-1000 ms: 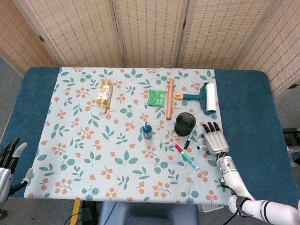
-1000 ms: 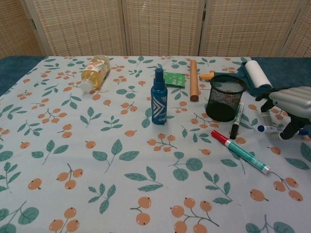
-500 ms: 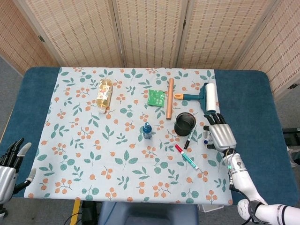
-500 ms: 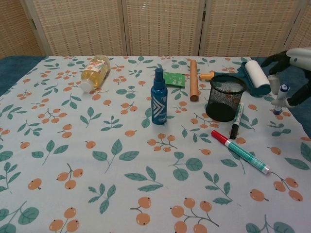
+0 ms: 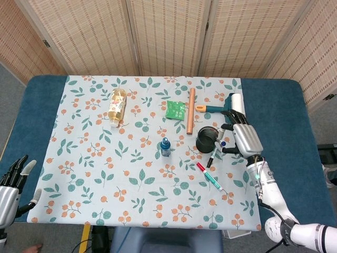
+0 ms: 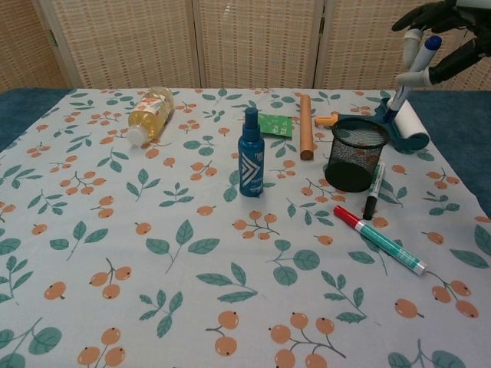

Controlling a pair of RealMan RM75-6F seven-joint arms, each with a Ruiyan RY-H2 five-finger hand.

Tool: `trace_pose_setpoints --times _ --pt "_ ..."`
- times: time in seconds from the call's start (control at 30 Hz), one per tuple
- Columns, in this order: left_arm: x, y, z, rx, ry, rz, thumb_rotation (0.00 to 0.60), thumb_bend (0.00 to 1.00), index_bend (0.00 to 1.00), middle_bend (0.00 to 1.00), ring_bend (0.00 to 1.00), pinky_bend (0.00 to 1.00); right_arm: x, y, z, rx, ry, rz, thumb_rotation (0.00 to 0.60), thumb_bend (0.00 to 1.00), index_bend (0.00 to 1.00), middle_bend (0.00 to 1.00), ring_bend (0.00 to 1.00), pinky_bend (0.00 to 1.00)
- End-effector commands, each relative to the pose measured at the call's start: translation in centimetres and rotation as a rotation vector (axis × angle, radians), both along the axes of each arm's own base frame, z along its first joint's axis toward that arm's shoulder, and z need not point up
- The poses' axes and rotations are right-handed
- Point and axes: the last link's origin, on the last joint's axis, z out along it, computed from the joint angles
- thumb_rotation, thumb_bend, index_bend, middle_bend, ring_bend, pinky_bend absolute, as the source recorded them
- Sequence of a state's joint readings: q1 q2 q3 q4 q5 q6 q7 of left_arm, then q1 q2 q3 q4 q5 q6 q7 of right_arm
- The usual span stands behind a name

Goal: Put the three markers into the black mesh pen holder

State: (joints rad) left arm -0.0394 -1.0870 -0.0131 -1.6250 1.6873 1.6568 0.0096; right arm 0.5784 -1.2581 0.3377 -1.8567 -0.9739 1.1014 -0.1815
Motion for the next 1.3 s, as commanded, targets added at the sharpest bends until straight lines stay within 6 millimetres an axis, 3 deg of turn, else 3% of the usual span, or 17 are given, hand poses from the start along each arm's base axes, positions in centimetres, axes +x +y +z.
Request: trace_pose_setpoints --times 0.03,0.33,0.43,0.57,0.73,0.83,1.0,1.13,1.3 --pt "0.0 -0.1 0.2 0.003 -0.004 -0.001 0.6 0.42 0.0 0.02 0.01 0.27 0.5 -1.3 -1.4 0.016 -0.055 -0.014 0.6 0.29 0.61 0.11 0.0 0.0" --pt "-0.3 0.1 0.7 0.017 -0.011 0.008 0.6 0.42 0.0 0.02 0.01 0.27 -1.0 -3.3 -4.5 0.028 -0.035 -0.07 0.6 0.26 0.58 0.09 0.0 0.0" --pt "-0.3 0.1 0.6 0.016 -0.012 0.007 0.6 0.42 0.0 0.02 0.01 0.27 -2.0 -3.6 -5.3 0.054 -0.023 -0.087 0.6 0.22 0.34 0.01 0.0 0.0" --pt "-0.2 0.0 0.6 0.017 -0.009 0.002 0.6 0.42 0.0 0.02 0.01 0.27 -2.7 -4.0 -5.6 0.067 -0.019 -0.099 0.6 0.2 0.1 0.0 0.0 0.0" --pt "-0.3 0.1 0.7 0.02 -0.007 0.007 0.6 0.42 0.0 0.02 0.01 0.27 -2.8 -3.5 -4.3 0.043 -0.004 -0.072 0.6 0.2 0.0 0.0 0.0 0.0" --pt "-0.4 0.2 0.5 0.016 -0.004 0.01 0.6 0.42 0.0 0.02 0.01 0.27 -2.0 -2.2 -2.0 -0.018 0.027 -0.007 0.6 0.2 0.0 0.0 0.0 0.0" --pt "-0.2 0.3 0.1 0.011 0.004 0.01 0.6 0.42 0.0 0.02 0.01 0.27 -0.1 2.0 2.5 -0.085 0.126 0.1 0.6 0.2 0.0 0.0 0.0 0.0" --pt "-0.1 0.3 -0.2 0.009 0.013 0.014 0.6 0.42 0.0 0.02 0.01 0.27 0.7 5.7 5.3 -0.087 0.243 0.146 0.6 0.2 0.11 0.0 0.0 0.0" --pt "-0.1 0.2 -0.2 0.006 0.013 0.016 0.6 0.42 0.0 0.02 0.01 0.27 0.3 9.8 6.0 -0.042 0.338 0.12 0.6 0.21 0.21 0.0 0.0 0.0"
